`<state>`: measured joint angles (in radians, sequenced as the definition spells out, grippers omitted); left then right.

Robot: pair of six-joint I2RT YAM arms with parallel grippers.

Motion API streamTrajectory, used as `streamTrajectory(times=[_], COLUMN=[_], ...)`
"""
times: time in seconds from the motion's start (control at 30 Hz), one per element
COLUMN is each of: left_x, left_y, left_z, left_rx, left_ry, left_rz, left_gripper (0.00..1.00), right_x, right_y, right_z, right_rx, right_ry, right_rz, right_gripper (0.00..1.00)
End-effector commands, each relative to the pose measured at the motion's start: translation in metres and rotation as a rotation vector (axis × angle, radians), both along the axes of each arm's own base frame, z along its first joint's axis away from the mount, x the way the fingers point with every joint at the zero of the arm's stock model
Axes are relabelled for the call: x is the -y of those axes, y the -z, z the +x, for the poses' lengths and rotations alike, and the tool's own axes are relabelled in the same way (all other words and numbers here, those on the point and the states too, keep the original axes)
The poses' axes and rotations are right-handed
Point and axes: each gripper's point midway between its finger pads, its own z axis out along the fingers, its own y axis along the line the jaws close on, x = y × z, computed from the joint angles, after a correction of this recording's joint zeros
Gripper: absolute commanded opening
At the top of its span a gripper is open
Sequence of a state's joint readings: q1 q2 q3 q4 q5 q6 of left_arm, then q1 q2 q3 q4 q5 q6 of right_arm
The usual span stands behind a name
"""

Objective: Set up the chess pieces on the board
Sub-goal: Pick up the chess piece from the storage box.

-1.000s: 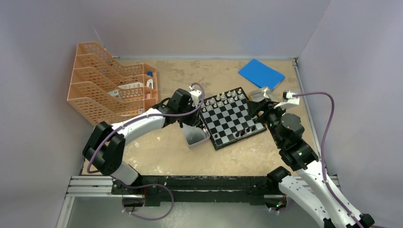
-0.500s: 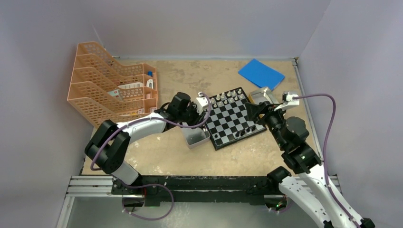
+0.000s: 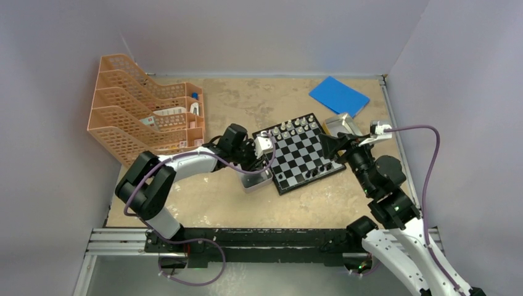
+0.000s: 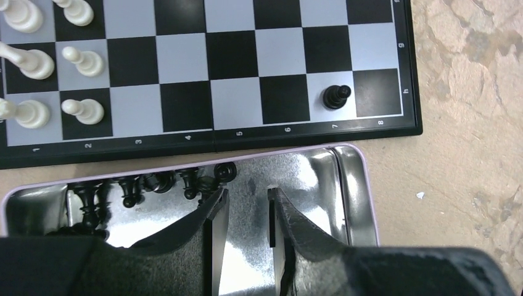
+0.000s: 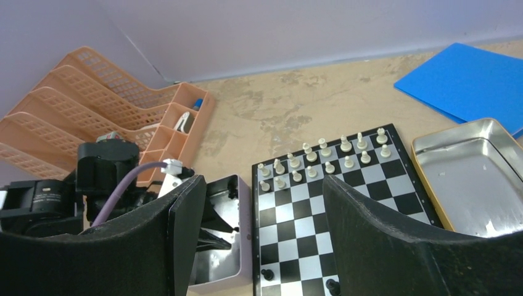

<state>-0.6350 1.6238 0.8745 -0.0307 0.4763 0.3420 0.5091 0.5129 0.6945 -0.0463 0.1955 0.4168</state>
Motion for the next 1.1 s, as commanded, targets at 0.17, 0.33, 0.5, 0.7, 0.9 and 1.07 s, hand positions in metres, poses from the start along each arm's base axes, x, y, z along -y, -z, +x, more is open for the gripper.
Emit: streamTrajectory(times=[0.17, 0.33, 0.5, 0.7, 0.9, 1.07], left_x=[0.006, 0.009, 0.009, 0.014, 0.018, 0.020], left_y=[0.000, 0.000, 0.008, 0.009, 0.009, 0.006], left_z=[0.015, 0.018, 0.021, 0.024, 0.027, 0.026], left_rx=[0.122, 0.156, 0.159, 0.157, 0.158, 0.156], left_ry=[0.030, 0.043, 0.054, 0.068, 0.074, 0.086], left_rz=[-0.039, -0.056, -0.041, -0.045, -0.048, -0.063], left_gripper=[0.24, 0.23, 0.21, 0.19, 0.17, 0.15], right_x=[0.005, 0.005, 0.007, 0.009, 0.011, 0.012], right_y=[-0.026, -0.027, -0.029, -0.030, -0.028, -0.031], right_z=[-0.007, -0.007, -0.008, -0.011, -0.011, -0.011], right_rx=[0.080, 0.081, 0.083, 0.088, 0.083, 0.087], right_ry=[0.001, -0.001, 0.003, 0.011, 0.018, 0.025], right_rz=[0.010, 0.012, 0.014, 0.016, 0.013, 0.017], right_gripper=[0.72, 0.73, 0.73, 0.73, 0.73, 0.73])
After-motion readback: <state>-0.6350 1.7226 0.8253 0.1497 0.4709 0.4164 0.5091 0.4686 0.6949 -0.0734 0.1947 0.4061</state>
